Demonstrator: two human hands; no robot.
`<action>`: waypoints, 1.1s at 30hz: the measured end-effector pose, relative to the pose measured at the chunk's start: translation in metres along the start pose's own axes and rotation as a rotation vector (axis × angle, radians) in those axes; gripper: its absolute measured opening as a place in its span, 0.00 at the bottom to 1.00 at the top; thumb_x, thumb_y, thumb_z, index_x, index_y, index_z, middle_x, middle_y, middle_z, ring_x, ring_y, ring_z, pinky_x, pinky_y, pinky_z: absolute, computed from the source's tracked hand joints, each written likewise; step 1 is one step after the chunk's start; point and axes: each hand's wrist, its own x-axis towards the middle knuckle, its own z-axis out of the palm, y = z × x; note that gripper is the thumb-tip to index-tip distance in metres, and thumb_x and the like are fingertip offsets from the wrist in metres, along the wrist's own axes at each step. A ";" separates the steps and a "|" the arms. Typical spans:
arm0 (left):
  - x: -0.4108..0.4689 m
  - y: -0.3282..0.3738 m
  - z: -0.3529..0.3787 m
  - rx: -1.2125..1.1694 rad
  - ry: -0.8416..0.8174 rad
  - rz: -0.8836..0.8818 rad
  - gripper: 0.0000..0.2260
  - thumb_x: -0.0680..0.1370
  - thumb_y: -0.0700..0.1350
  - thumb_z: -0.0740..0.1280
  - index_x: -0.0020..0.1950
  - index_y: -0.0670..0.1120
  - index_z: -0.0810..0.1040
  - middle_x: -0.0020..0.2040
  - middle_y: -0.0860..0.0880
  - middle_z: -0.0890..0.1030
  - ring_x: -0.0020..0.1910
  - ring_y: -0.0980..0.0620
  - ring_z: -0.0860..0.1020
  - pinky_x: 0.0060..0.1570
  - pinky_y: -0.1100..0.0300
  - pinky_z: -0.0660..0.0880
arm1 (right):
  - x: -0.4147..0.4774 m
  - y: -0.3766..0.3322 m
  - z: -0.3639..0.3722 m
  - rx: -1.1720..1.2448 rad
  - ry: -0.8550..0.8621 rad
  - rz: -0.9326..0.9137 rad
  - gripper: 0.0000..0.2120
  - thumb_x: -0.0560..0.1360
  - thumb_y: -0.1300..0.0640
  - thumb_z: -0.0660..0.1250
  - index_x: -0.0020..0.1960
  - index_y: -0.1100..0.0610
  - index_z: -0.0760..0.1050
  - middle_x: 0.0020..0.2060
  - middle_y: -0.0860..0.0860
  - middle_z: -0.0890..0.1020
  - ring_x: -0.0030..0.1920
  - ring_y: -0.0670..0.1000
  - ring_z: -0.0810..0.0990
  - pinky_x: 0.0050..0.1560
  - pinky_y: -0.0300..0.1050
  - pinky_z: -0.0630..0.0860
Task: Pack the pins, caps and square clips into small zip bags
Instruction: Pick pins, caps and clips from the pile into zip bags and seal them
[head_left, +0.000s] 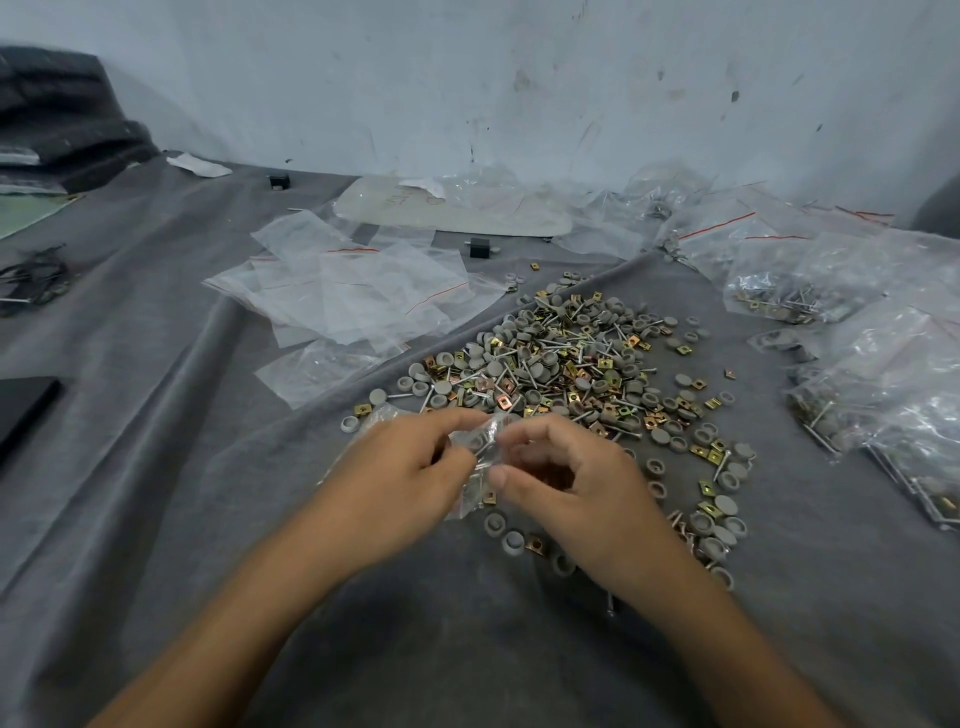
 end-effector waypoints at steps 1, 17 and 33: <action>0.000 0.000 -0.001 -0.010 0.009 0.002 0.21 0.75 0.53 0.56 0.66 0.60 0.78 0.33 0.51 0.83 0.31 0.56 0.79 0.39 0.48 0.79 | 0.001 -0.001 -0.003 0.009 -0.002 -0.004 0.09 0.77 0.53 0.73 0.54 0.43 0.79 0.45 0.39 0.86 0.45 0.45 0.85 0.46 0.42 0.81; 0.001 -0.005 -0.002 -0.038 0.022 -0.009 0.22 0.76 0.53 0.56 0.68 0.60 0.77 0.35 0.48 0.83 0.30 0.60 0.79 0.39 0.48 0.80 | 0.006 0.019 -0.059 -0.743 0.062 0.155 0.12 0.75 0.39 0.69 0.38 0.44 0.77 0.31 0.41 0.78 0.35 0.40 0.75 0.33 0.42 0.66; 0.001 -0.007 0.002 -0.011 0.009 -0.005 0.20 0.76 0.52 0.56 0.65 0.63 0.77 0.33 0.50 0.83 0.30 0.61 0.79 0.40 0.49 0.79 | 0.006 0.012 -0.042 -0.869 -0.009 0.319 0.10 0.74 0.42 0.68 0.39 0.46 0.77 0.34 0.43 0.80 0.43 0.46 0.77 0.44 0.49 0.78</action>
